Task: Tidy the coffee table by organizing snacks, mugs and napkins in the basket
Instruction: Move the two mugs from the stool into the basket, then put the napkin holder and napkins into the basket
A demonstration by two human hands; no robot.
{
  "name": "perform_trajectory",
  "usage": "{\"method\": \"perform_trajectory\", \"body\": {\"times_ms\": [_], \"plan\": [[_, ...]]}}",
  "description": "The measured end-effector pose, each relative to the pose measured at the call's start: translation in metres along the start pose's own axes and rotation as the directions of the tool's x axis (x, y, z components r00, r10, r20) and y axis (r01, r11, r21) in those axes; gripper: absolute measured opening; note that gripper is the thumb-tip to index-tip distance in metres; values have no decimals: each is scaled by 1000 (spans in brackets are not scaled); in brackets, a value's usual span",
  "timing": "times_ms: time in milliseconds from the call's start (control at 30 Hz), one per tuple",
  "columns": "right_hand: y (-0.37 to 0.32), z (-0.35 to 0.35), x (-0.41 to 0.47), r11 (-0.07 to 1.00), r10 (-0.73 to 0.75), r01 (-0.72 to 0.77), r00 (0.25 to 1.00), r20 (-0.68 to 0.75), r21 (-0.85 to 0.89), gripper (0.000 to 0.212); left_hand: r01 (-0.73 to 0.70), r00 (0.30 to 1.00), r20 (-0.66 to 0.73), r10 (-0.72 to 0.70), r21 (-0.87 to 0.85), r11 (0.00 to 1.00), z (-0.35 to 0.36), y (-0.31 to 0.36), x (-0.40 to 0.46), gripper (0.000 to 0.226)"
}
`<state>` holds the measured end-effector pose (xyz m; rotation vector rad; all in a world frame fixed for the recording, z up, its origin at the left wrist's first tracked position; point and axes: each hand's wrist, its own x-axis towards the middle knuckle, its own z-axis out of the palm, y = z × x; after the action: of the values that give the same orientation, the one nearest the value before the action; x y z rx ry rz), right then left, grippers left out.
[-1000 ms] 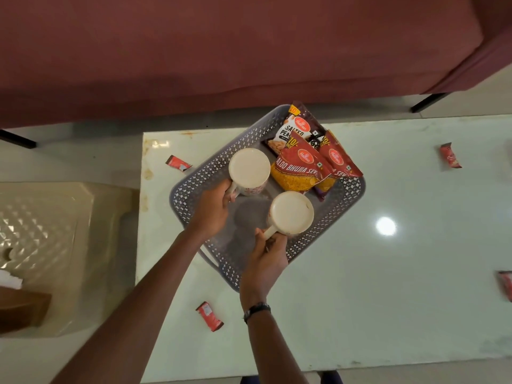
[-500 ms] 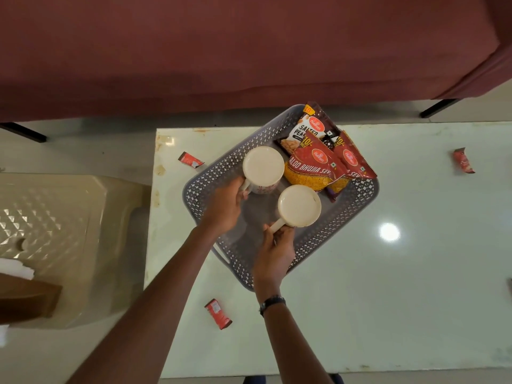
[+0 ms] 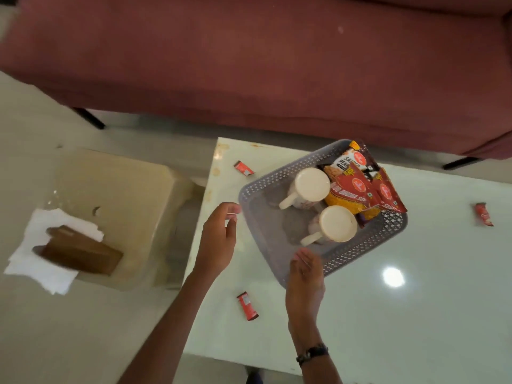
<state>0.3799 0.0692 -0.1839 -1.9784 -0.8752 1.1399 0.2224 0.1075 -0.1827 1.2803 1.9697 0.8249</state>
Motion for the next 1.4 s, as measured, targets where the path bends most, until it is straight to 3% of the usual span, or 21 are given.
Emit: {"method": "perform_trajectory", "body": {"times_ms": [100,267,367,500,567,667,800,900,1133,1400], "plan": [[-24,36,-18,990,-117,130,968,220,-46,21,63,989,-128,-79,-121,991,-33,-18,-20,18],[-62,120,-55,955,-241,297,800,549,-14,21,152,907,-345,-243,-270,951,-96,-58,-49,18],[-75,169,-79,921,-272,389,687,674,-25,20,187,806,-468,-361,-378,907,-130,-85,-63,24],[-80,227,-114,853,-305,520,543,782,-28,24,262,597,-649,-472,-398,879,-162,-117,-82,29],[-78,250,-127,795,-321,606,469,823,-35,28,301,523,-674,-521,-426,853,-172,-131,-86,31],[-68,277,-136,673,-286,733,377,881,-95,35,371,539,-566,-624,-505,779,-181,-145,-81,37],[-57,294,-136,530,-268,834,337,903,-154,28,375,605,-430,-670,-589,716,-182,-153,-66,41],[-54,296,-133,531,-299,832,361,883,-160,28,330,645,-404,-649,-619,712,-178,-155,-61,39],[-57,276,-128,581,-366,811,339,866,-72,27,302,679,-411,-608,-599,742,-173,-141,-61,41],[-62,192,-85,645,-462,760,467,754,-75,30,271,813,-368,-452,-447,852,-128,-71,-62,43]]}}
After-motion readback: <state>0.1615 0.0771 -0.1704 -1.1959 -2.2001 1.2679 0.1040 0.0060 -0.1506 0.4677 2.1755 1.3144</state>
